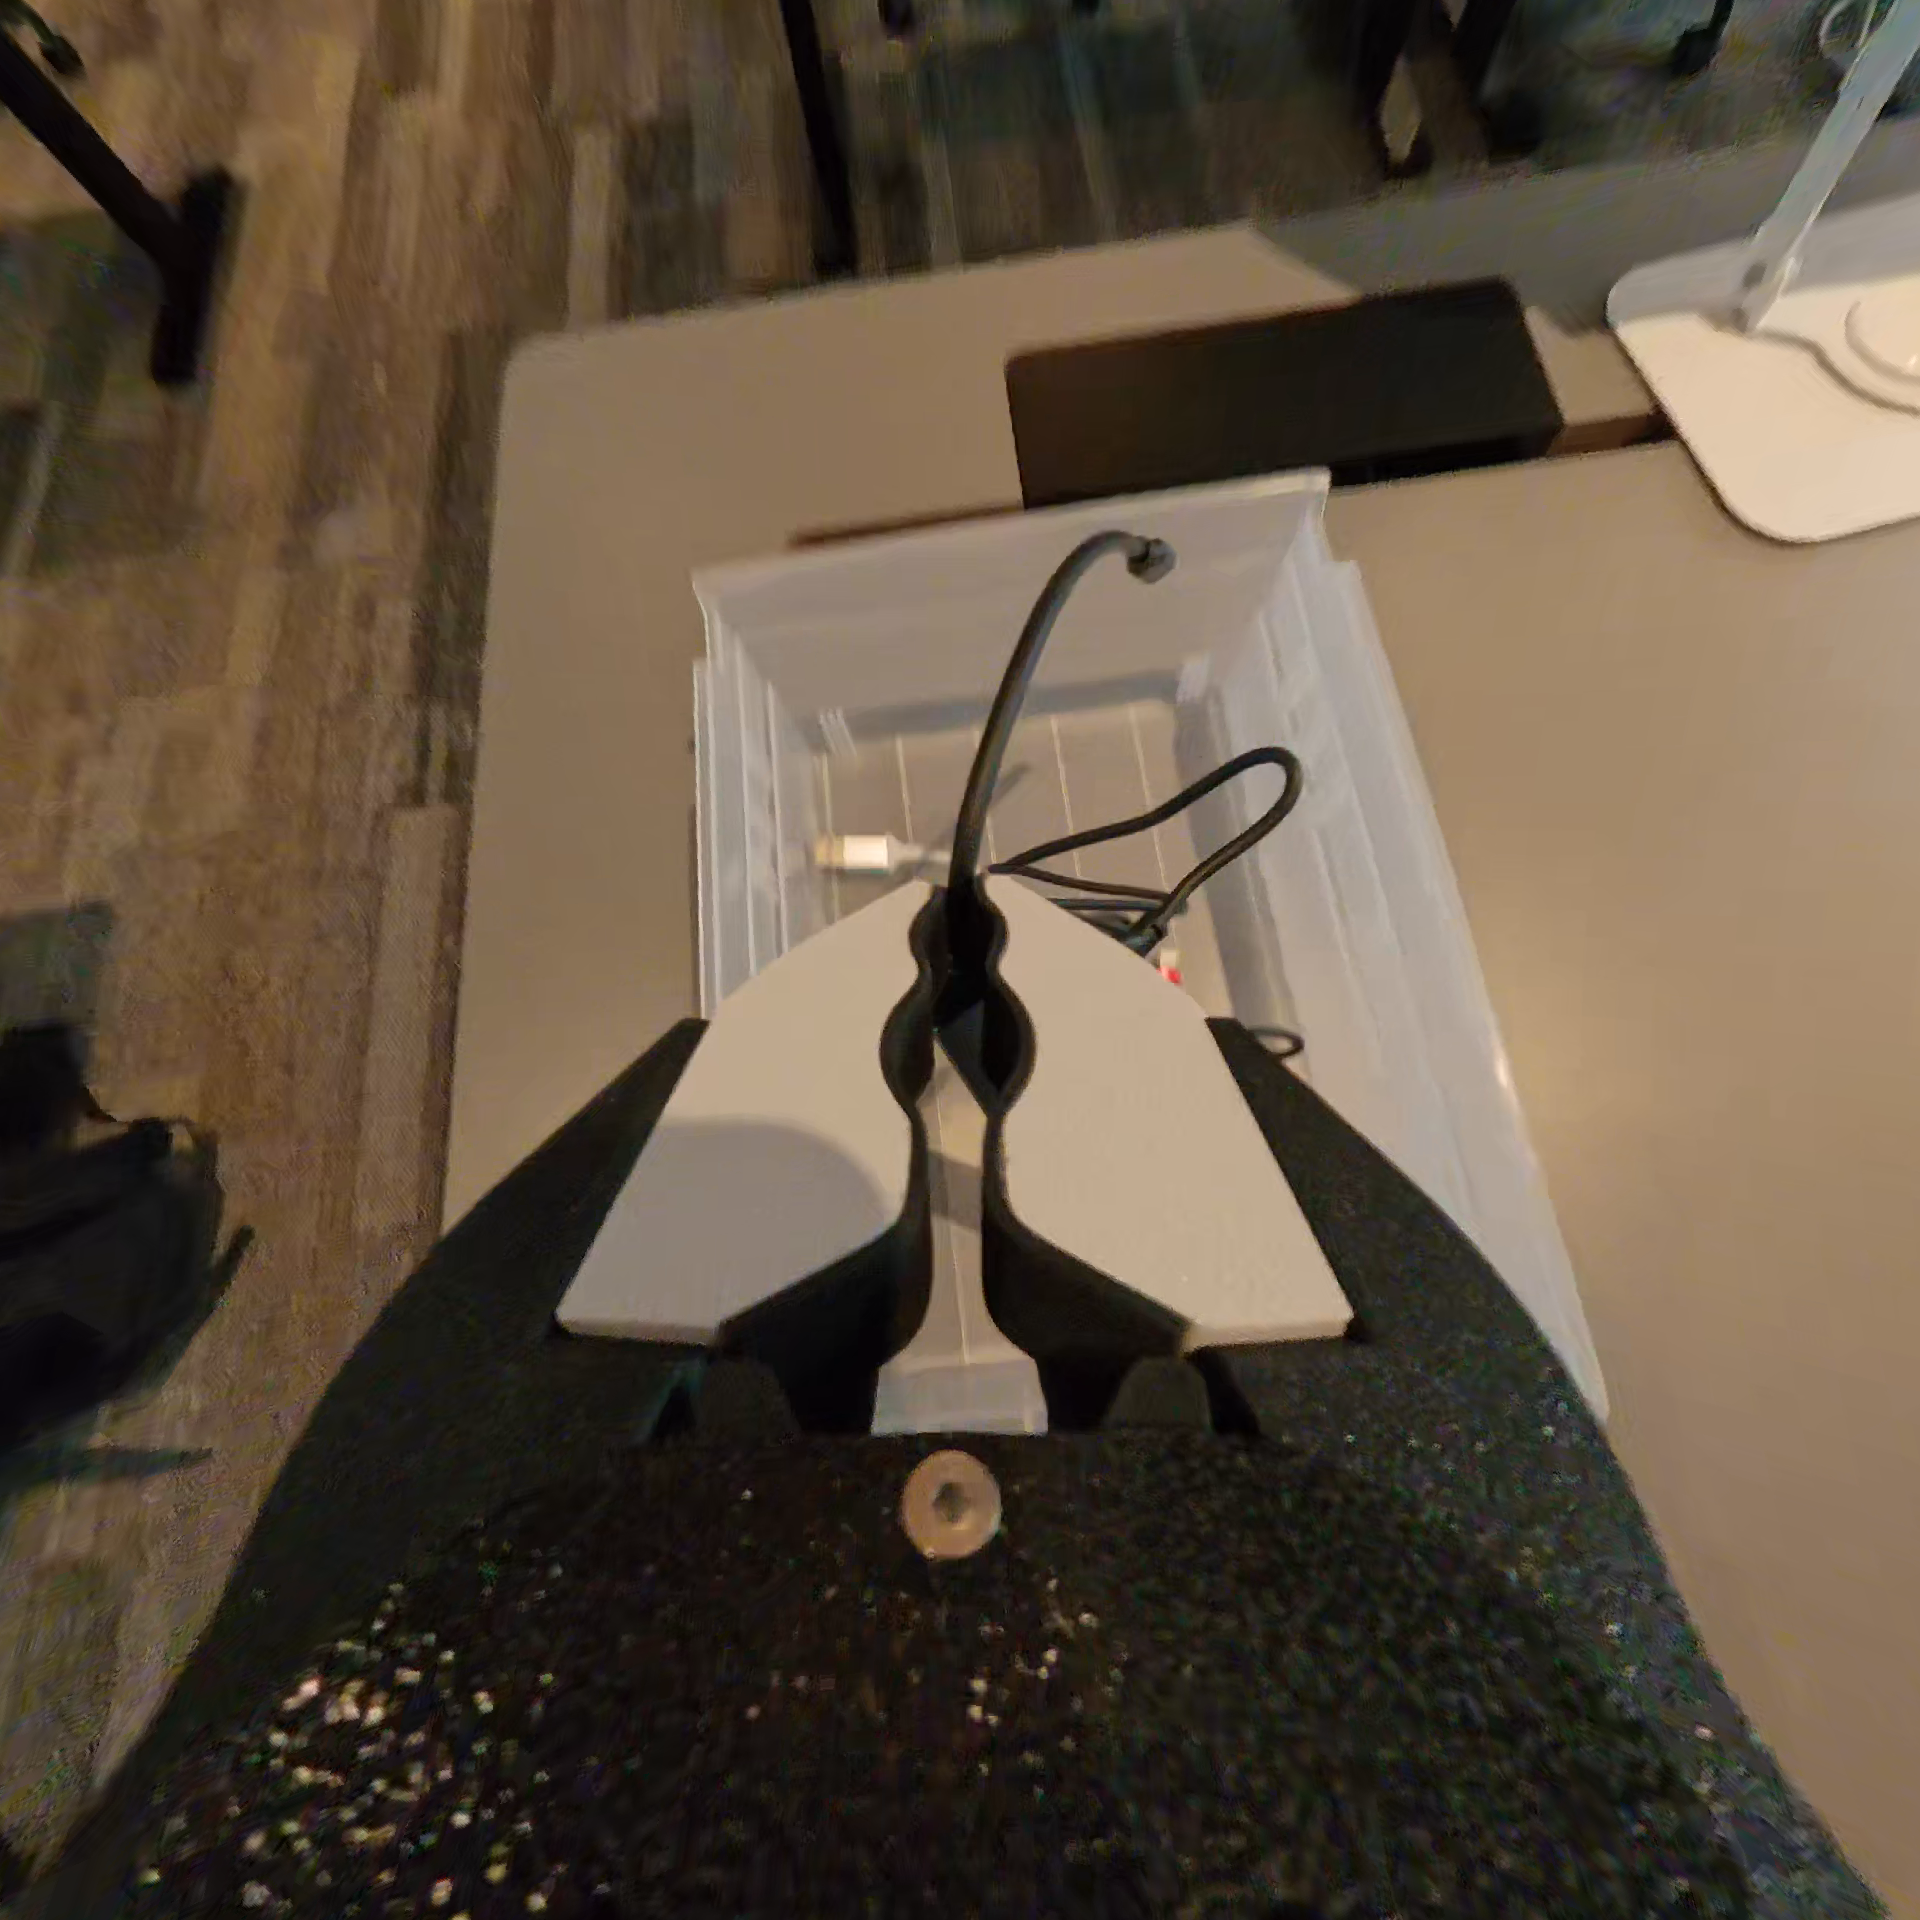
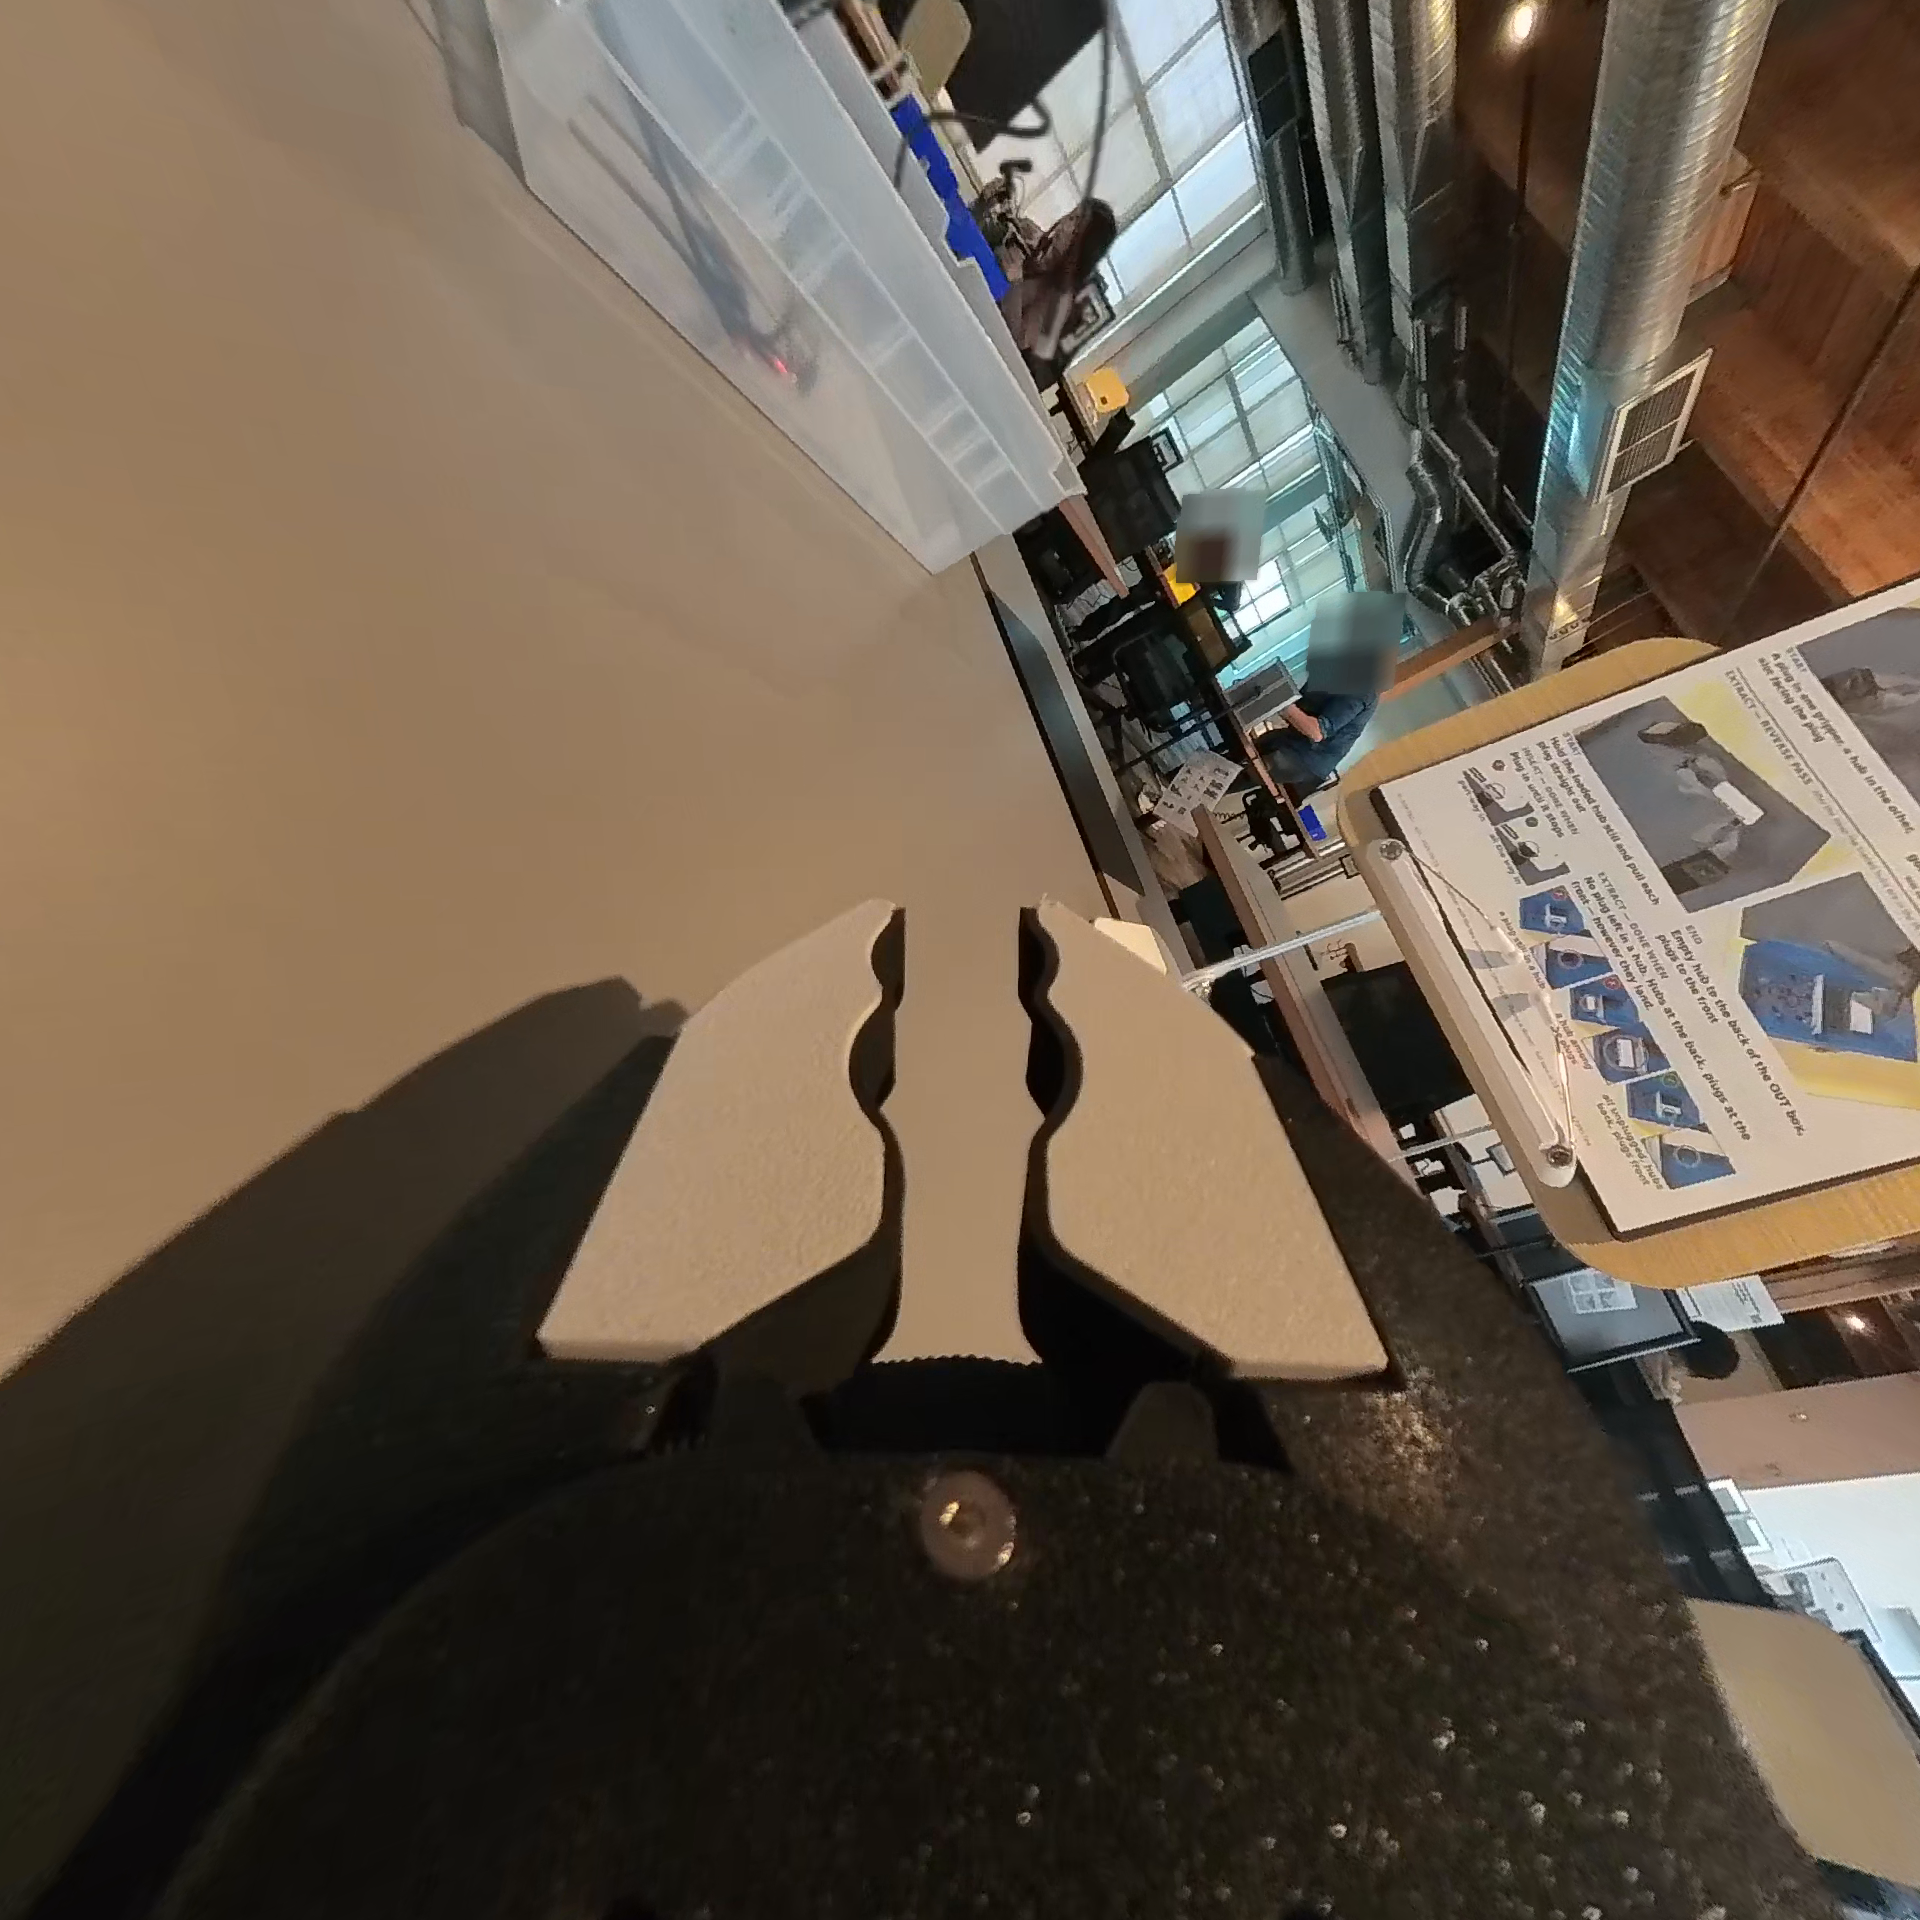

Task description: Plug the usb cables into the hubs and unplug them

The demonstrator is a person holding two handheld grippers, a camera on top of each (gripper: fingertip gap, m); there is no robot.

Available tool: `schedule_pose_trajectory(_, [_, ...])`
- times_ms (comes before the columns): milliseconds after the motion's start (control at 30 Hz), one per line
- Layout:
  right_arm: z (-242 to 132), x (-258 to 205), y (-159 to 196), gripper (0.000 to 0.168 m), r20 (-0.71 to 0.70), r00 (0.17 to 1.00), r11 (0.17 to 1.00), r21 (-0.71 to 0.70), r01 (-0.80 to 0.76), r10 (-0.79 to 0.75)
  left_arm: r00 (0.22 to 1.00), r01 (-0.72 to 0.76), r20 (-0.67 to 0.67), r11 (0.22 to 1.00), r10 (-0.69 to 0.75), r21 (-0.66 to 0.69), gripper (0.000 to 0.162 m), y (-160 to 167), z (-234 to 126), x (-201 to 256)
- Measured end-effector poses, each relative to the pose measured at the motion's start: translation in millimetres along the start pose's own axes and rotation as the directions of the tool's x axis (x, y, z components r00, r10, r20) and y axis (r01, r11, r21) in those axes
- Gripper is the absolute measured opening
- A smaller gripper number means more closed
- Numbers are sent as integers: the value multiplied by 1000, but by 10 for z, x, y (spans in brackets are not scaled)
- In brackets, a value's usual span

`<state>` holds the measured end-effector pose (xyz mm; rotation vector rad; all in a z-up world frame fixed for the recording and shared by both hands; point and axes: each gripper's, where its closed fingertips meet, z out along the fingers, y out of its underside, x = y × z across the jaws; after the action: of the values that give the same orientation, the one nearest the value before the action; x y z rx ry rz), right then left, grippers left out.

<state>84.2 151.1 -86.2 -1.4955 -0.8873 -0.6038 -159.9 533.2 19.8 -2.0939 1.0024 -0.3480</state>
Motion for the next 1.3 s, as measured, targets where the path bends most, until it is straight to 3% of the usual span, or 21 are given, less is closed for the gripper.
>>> schedule_pose_trajectory(200, [-2, -18, -24, 20, -1, 1000, 1000, 7, 21, -21, 994, 87, -57, 989, -94, -118, 3, 468, 183, -20])
schedule_pose_trajectory(533, [-17, -4, -20, 20, -17, 999, 999, 4, 47, -47, 990, 105, -72, 979, -119, -173, 4, 537, 725, -153])
schedule_pose_trajectory(700, [-18, -1, -15, 20, -15, 999, 999, 5, 44, -44, 996, -85, 13, 975, 90, -207, 15, 556, 913, -275])
schedule_pose_trajectory(900, [-14, -2, -4, 20, -5, 1000, 1000, 5, 29, -29, 964, -230, 123, 972, 235, -53, 31, 230, 727, -241])
schedule_pose_trajectory(1067, [-10, -16, -2, 20, 11, 1000, 1000, 10, 12, -12, 972, -226, -76, 972, 221, -69, 36, 345, 357, 306])
schedule_pose_trajectory(1200, [0, -22, 0, 20, 18, 1000, 1000, 11, 2, -2, 936, -170, -286, 974, 206, 147, 36, 169, -82, 1054])
schedule_pose_trajectory(1300, [5, -8, 7, 20, 15, 1000, 1000, 8, -9, 9, 853, -111, -443, 926, 276, 361, 36, -41, -403, 1817])
